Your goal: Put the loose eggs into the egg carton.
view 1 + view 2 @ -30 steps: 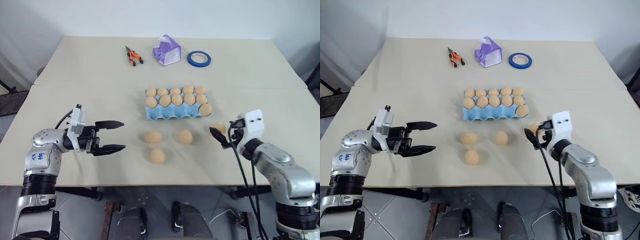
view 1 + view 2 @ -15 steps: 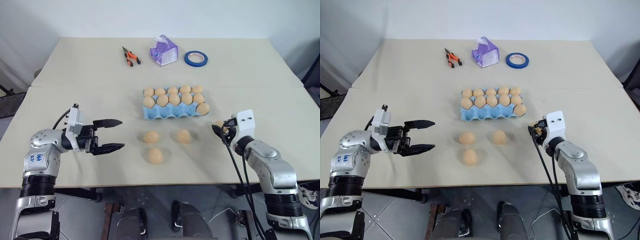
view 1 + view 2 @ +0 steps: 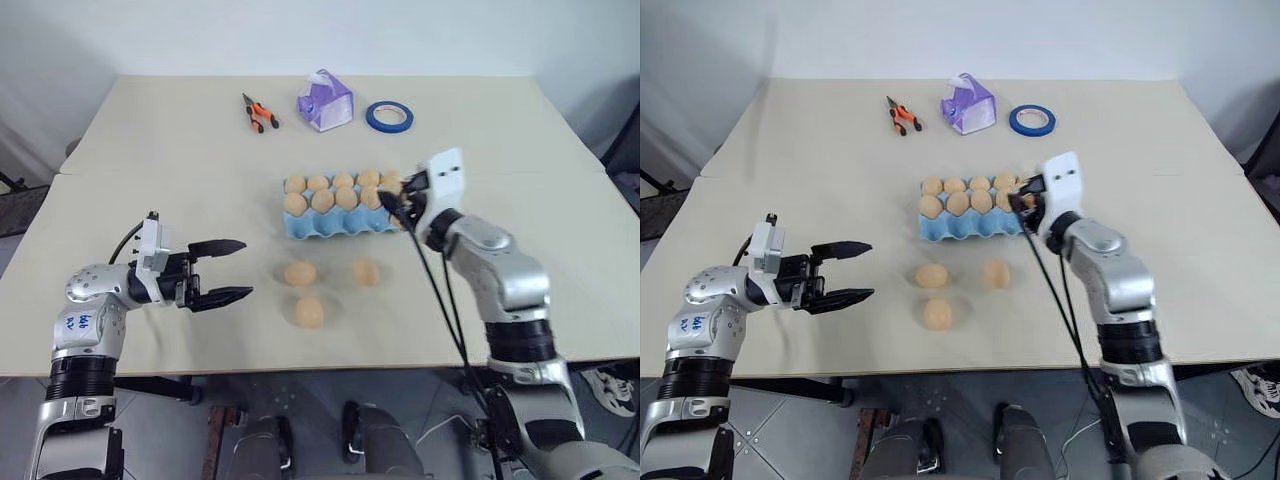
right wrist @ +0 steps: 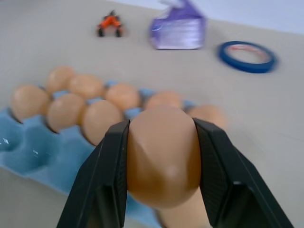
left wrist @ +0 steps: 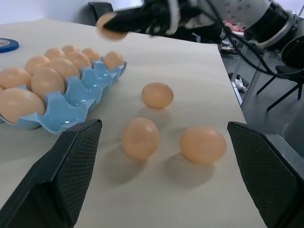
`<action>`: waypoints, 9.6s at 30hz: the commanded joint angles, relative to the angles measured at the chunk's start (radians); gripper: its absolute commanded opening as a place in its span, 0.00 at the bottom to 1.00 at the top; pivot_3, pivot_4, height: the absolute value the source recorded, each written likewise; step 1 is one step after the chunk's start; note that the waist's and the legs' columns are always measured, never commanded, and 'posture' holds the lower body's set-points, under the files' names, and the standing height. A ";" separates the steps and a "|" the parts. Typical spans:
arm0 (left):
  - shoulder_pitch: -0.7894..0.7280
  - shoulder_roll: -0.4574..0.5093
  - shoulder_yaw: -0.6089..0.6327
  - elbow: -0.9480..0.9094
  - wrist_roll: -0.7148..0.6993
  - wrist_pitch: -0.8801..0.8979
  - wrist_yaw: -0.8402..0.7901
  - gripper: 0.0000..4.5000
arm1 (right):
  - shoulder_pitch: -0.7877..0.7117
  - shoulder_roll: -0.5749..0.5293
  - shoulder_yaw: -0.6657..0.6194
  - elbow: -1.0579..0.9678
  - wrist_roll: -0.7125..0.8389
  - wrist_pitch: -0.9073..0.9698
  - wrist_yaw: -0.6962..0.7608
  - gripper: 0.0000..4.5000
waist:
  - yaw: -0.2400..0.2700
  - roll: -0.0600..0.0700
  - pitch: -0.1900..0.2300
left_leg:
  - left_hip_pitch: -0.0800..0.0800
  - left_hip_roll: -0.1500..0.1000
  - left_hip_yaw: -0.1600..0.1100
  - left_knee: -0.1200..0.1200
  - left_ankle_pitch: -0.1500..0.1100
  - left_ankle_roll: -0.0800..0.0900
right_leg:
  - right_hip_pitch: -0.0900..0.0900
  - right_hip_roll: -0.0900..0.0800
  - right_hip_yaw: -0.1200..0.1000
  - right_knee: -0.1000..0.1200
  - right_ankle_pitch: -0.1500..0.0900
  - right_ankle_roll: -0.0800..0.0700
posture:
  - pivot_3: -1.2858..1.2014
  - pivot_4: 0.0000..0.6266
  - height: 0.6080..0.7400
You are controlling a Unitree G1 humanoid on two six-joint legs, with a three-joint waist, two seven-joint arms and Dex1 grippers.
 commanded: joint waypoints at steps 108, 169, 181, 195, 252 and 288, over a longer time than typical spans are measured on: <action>0.042 0.062 0.066 -0.001 -0.028 -0.027 0.004 1.00 | -0.047 -0.031 0.078 -0.088 -0.033 -0.015 0.241 0.99 | -0.018 -0.001 0.000 | -0.001 0.005 0.004 -0.002 -0.001 -0.002 | -0.002 0.002 -0.005 -0.002 0.002 -0.003 | 0.52 0.24 1.00; 0.369 -0.167 -0.268 -0.872 0.034 0.561 0.866 1.00 | 0.480 -0.449 -0.099 -0.254 0.245 -0.304 0.766 0.99 | 0.017 -0.001 0.000 | 0.002 0.007 0.006 0.002 -0.009 0.000 | 0.002 0.004 -0.004 -0.009 0.005 -0.004 | 0.52 0.24 1.00; 0.303 -0.166 -0.391 -0.708 0.182 0.457 0.838 1.00 | 0.493 -0.447 -0.111 -0.294 0.242 -0.277 0.726 0.99 | 0.040 -0.001 0.000 | 0.002 0.007 0.006 0.002 -0.010 0.000 | 0.002 0.004 -0.004 -0.009 0.005 -0.005 | 0.52 0.24 1.00; 0.260 -0.187 -0.410 -0.690 0.204 0.441 0.792 0.53 | 0.515 -0.446 -0.118 -0.327 0.246 -0.260 0.682 1.00 | 0.043 -0.001 0.000 | 0.001 0.007 0.006 0.002 -0.010 0.001 | 0.002 0.004 -0.004 -0.009 0.005 -0.004 | 0.52 0.24 1.00; -0.142 -0.274 -0.224 -0.288 0.143 0.302 0.587 1.00 | 0.597 -0.402 -0.139 -0.410 0.246 -0.253 0.559 1.00 | 0.046 -0.001 0.000 | 0.000 0.008 0.007 0.011 -0.008 0.008 | 0.002 0.004 -0.011 -0.003 0.006 -0.003 | 0.52 0.24 1.00; 0.087 -0.159 -0.132 -0.336 0.117 0.180 0.521 1.00 | 0.786 -0.386 -0.252 -0.344 0.322 -0.428 0.762 1.00 | 0.057 -0.001 0.000 | 0.000 0.008 0.006 0.006 -0.013 0.002 | 0.002 0.003 -0.004 -0.009 0.005 -0.004 | 0.52 0.24 1.00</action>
